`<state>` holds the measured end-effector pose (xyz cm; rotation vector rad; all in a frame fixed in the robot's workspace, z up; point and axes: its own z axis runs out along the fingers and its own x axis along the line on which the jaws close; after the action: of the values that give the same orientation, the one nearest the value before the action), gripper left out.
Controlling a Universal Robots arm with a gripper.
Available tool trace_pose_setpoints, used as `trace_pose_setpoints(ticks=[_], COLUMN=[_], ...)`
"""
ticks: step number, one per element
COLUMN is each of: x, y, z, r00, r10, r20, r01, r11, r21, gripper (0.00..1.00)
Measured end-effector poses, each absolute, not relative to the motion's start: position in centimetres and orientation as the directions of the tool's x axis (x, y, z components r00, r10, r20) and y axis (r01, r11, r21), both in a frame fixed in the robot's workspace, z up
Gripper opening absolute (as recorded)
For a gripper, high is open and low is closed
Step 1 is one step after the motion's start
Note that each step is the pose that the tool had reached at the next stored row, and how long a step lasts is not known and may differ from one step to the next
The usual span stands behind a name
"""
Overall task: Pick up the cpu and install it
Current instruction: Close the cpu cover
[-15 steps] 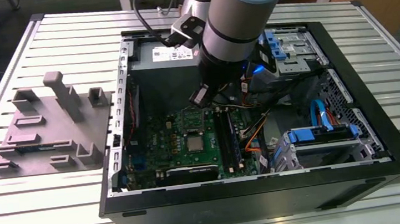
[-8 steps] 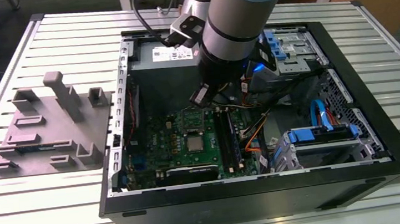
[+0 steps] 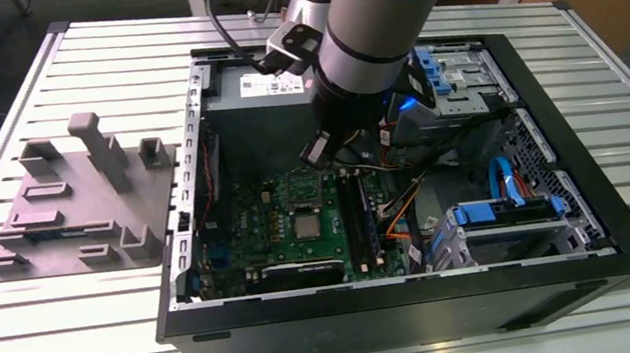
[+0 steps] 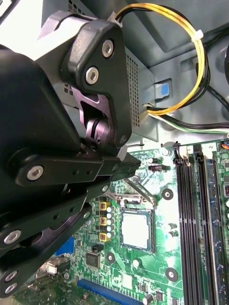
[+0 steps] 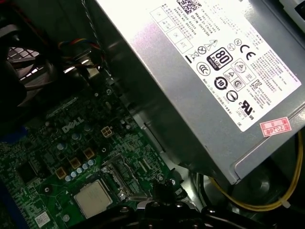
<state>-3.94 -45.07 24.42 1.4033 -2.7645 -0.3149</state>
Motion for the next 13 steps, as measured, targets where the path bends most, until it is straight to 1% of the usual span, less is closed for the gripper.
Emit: trace_pose_setpoints(ticks=[13], x=[-4.03], y=[-45.07], z=[24.59], r00=[-0.574], r10=[-0.816], r20=[-0.074], r01=[-0.812], r11=[0.554], r21=[0.184], gripper=[0.10])
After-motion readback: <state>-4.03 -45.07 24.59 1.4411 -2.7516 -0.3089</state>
